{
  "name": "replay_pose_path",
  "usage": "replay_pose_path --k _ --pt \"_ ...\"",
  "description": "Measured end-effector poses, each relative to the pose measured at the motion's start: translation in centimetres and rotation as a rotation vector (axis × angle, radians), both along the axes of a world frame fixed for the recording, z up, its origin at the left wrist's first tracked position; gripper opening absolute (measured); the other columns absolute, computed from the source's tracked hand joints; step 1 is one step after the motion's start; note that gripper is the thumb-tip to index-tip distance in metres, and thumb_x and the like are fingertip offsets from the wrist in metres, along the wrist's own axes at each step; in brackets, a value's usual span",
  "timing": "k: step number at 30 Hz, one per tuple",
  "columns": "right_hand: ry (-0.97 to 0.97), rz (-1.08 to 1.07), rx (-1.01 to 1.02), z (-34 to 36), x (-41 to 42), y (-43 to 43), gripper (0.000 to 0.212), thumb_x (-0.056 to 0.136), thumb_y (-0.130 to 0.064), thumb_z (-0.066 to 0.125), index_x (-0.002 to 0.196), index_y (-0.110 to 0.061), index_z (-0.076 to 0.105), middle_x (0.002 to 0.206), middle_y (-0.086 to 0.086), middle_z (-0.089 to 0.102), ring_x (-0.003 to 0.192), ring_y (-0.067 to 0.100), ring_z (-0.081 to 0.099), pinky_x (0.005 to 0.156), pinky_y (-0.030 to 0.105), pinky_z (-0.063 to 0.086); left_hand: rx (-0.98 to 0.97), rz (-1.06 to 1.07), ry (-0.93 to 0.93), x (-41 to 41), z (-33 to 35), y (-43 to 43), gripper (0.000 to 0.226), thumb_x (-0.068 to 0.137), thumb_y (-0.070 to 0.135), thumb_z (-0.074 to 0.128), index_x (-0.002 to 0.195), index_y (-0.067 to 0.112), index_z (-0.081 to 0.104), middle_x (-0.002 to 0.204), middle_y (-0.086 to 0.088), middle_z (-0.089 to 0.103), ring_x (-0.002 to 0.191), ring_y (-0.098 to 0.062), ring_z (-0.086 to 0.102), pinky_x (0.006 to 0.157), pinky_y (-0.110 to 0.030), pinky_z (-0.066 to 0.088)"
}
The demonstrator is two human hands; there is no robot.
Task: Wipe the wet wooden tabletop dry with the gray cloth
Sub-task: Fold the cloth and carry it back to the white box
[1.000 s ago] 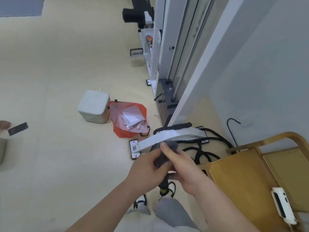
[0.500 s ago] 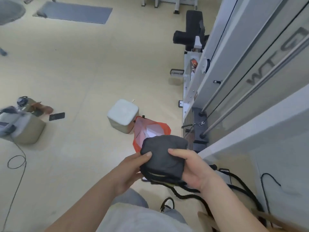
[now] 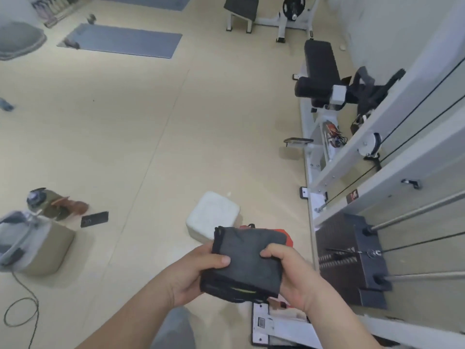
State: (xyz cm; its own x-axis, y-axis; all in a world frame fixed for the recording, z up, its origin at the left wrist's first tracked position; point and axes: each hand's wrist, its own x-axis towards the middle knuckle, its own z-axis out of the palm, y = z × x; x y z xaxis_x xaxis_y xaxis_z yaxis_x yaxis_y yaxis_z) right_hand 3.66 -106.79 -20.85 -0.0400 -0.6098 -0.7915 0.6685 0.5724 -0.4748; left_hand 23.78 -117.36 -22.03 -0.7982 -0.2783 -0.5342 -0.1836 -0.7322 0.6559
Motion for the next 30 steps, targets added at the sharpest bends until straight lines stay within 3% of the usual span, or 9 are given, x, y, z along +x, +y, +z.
replay_pose_path --k 3,5,11,13,17,21,25,28,30 --pt "0.1 -0.047 0.061 -2.3 2.7 -8.1 0.033 0.092 -0.007 0.057 0.124 -0.009 0.066 0.11 0.016 0.076 0.099 0.032 0.075 0.096 0.048 0.056 -0.028 0.036 -0.181 1.7 -2.2 -9.8 0.046 0.087 0.027 0.07 0.128 0.009 0.061 0.124 -0.015 0.071 0.113 -0.034 0.068 0.091 -0.042 0.055" --pt "0.169 -0.035 0.067 -4.5 4.0 -12.6 0.031 0.096 -0.009 0.055 0.125 -0.016 0.064 0.109 0.008 0.078 0.1 0.026 0.075 0.088 0.042 0.059 -0.097 0.025 -0.315 2.1 -3.7 -14.9 0.034 0.082 0.032 0.073 0.108 0.013 0.063 0.1 -0.008 0.072 0.088 -0.024 0.068 0.075 -0.035 0.053" --pt "0.334 0.007 0.137 -14.0 5.0 -20.6 0.019 0.098 -0.02 0.056 0.114 -0.029 0.064 0.097 -0.005 0.08 0.093 0.02 0.076 0.084 0.049 0.062 -0.393 -0.018 -0.561 1.0 -13.3 -22.9 0.003 0.091 0.02 0.069 0.093 0.02 0.072 0.076 -0.003 0.07 0.067 -0.017 0.066 0.069 -0.032 0.05" --pt "0.369 -0.012 0.149 -19.6 4.2 -22.0 0.019 0.095 -0.02 0.06 0.111 -0.029 0.065 0.096 -0.005 0.079 0.091 0.02 0.076 0.081 0.049 0.063 -0.456 -0.029 -0.591 0.2 -18.8 -24.0 0.002 0.091 0.022 0.069 0.09 0.021 0.071 0.075 -0.003 0.066 0.067 -0.014 0.064 0.068 -0.029 0.049" --pt "0.398 -0.028 0.164 -32.9 3.0 -23.3 0.037 0.081 -0.01 0.059 0.114 -0.025 0.065 0.1 0.001 0.078 0.091 0.025 0.076 0.083 0.05 0.063 -0.537 0.001 -0.642 -1.5 -31.0 -25.4 0.008 0.09 0.022 0.069 0.092 0.015 0.068 0.089 -0.008 0.065 0.074 -0.013 0.063 0.07 -0.028 0.049" --pt "0.471 -0.097 0.135 -45.5 1.9 -24.2 0.036 0.071 -0.008 0.058 0.103 -0.018 0.072 0.1 0.012 0.076 0.094 0.034 0.074 0.075 0.041 0.056 -0.555 -0.003 -0.633 -3.4 -41.5 -27.6 0.005 0.09 0.019 0.067 0.089 0.014 0.069 0.075 0.001 0.058 0.065 -0.011 0.055 0.061 -0.026 0.041" --pt "0.608 -0.166 0.08 -55.6 0.4 -25.8 0.037 0.063 -0.019 0.066 0.095 0.0 0.062 0.08 0.01 0.059 0.075 0.023 0.057 0.07 0.038 0.043 -0.636 0.003 -0.61 -5.4 -49.4 -29.8 0.009 0.087 0.016 0.065 0.082 0.01 0.06 0.065 0.006 0.049 0.05 -0.008 0.043 0.049 -0.022 0.031" --pt "0.757 -0.162 0.054 -60.2 -0.6 -27.1 0.034 0.067 -0.023 0.066 0.098 -0.009 0.067 0.079 0.004 0.065 0.075 0.024 0.062 0.073 0.037 0.049 -0.695 -0.034 -0.569 -6.2 -53.2 -31.4 0.009 0.087 0.021 0.068 0.088 0.012 0.066 0.075 0.0 0.055 0.057 -0.011 0.048 0.049 -0.02 0.034" --pt "0.926 -0.082 0.07 -62.0 -1.2 -27.7 0.024 0.074 -0.023 0.064 0.097 -0.021 0.069 0.082 -0.001 0.068 0.077 0.023 0.065 0.071 0.033 0.052 -0.759 -0.112 -0.6 -6.5 -55.4 -32.6 0.019 0.086 0.028 0.073 0.104 0.026 0.068 0.094 0.001 0.066 0.074 -0.013 0.061 0.06 -0.024 0.045"
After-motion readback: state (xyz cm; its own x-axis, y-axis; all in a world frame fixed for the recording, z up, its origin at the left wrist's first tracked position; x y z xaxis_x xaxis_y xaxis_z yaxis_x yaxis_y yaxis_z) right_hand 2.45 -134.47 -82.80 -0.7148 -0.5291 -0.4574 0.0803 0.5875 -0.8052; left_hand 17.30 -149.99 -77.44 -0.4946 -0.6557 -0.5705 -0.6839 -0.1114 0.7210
